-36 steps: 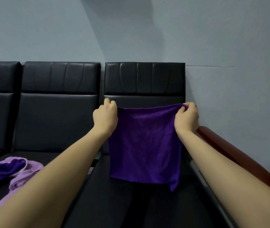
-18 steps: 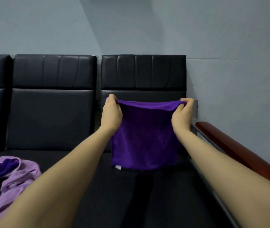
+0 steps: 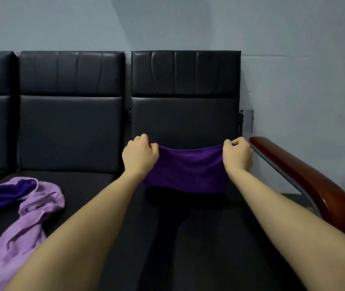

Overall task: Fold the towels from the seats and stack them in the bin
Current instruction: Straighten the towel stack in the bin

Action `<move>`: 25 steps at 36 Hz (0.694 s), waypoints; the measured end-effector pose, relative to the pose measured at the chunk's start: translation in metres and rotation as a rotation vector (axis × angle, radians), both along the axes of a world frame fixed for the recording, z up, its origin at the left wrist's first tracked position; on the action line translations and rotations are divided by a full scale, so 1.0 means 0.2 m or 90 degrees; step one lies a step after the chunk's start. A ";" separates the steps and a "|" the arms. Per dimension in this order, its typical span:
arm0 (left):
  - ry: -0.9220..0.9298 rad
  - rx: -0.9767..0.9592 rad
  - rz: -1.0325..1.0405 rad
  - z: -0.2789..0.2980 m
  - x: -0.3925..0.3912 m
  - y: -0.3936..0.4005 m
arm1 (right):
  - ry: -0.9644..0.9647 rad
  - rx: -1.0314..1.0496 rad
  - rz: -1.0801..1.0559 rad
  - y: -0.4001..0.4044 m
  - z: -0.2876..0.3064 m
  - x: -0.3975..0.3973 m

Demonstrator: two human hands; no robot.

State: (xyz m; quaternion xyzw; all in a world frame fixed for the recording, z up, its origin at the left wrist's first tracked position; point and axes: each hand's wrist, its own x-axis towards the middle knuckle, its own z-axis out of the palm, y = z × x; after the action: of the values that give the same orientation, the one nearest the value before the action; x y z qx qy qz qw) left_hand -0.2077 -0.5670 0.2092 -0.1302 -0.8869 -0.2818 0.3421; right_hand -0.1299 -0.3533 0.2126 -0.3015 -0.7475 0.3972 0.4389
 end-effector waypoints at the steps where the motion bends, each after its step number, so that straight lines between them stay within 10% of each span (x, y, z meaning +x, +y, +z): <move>1: -0.006 -0.018 0.013 -0.02 0.01 0.00 | -0.018 0.002 -0.003 0.00 -0.01 0.01; 14: -0.317 -0.248 0.029 -0.34 -0.04 -0.01 | -0.300 -0.127 0.044 0.07 -0.35 -0.03; 25: -0.280 -0.257 -0.024 -0.64 -0.10 0.03 | -0.375 -0.038 0.131 0.06 -0.65 -0.11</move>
State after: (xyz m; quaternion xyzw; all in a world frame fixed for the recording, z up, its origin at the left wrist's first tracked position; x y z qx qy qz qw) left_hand -0.2282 -0.5606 0.0822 -0.1481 -0.9752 -0.1275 0.1039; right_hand -0.1528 -0.3416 0.0828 -0.3393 -0.8571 0.3568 0.1517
